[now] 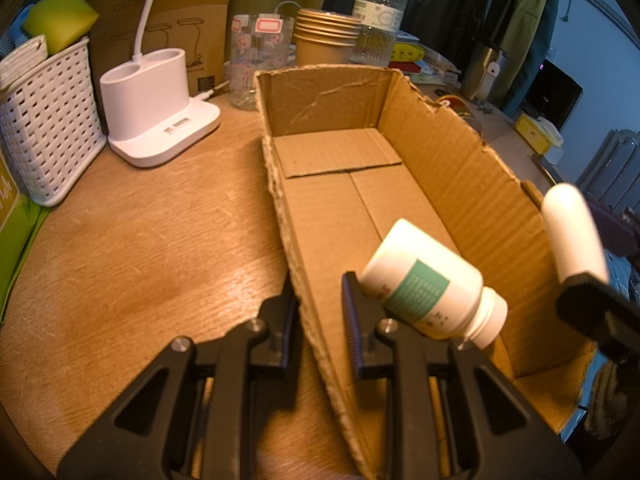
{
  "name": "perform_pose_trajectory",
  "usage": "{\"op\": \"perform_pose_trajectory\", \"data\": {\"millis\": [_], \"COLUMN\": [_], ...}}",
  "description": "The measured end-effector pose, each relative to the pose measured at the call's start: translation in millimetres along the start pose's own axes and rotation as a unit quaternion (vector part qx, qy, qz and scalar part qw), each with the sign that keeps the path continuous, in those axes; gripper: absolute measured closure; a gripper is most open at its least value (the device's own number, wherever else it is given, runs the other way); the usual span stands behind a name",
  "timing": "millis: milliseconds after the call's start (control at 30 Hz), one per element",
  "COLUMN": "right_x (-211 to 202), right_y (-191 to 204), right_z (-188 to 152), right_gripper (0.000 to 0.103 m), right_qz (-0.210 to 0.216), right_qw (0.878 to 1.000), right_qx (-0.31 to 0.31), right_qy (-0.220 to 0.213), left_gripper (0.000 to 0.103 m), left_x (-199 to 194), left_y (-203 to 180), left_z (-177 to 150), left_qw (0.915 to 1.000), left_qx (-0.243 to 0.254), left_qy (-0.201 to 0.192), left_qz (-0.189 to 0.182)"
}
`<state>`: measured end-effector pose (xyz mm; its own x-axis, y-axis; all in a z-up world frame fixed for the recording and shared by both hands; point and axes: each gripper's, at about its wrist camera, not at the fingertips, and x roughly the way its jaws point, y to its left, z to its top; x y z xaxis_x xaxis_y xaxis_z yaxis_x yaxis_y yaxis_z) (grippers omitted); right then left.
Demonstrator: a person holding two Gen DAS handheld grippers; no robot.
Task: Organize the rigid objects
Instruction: 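Lift the earbud case with the right gripper over the box, then lower the earbud case into the box and open the right gripper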
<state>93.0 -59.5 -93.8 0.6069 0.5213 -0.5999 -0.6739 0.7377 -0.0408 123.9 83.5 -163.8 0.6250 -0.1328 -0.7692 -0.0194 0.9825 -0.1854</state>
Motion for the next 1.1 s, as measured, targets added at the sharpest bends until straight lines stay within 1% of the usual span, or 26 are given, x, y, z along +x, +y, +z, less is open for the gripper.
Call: {"op": "perform_pose_trajectory", "data": {"millis": [233,833,1100], "right_x": [13,16,15], "right_y": [3,4,6], "right_z": [-5,-5,-5], "right_gripper": [0.042,0.042,0.042], "right_qz": [0.0,-0.002,0.005], "right_qw": [1.0,1.0,1.0], "right_qx": [-0.003,-0.007,-0.009], "right_qy": [0.017,0.02,0.018], "left_gripper": [0.08,0.079,0.078], "left_x": [0,0,0], "left_y": [0,0,0], "left_z": [0,0,0], "left_qw": [1.0,1.0,1.0], "left_qx": [0.0,0.0,0.0], "left_qy": [0.0,0.0,0.0], "left_qz": [0.0,0.0,0.0]}}
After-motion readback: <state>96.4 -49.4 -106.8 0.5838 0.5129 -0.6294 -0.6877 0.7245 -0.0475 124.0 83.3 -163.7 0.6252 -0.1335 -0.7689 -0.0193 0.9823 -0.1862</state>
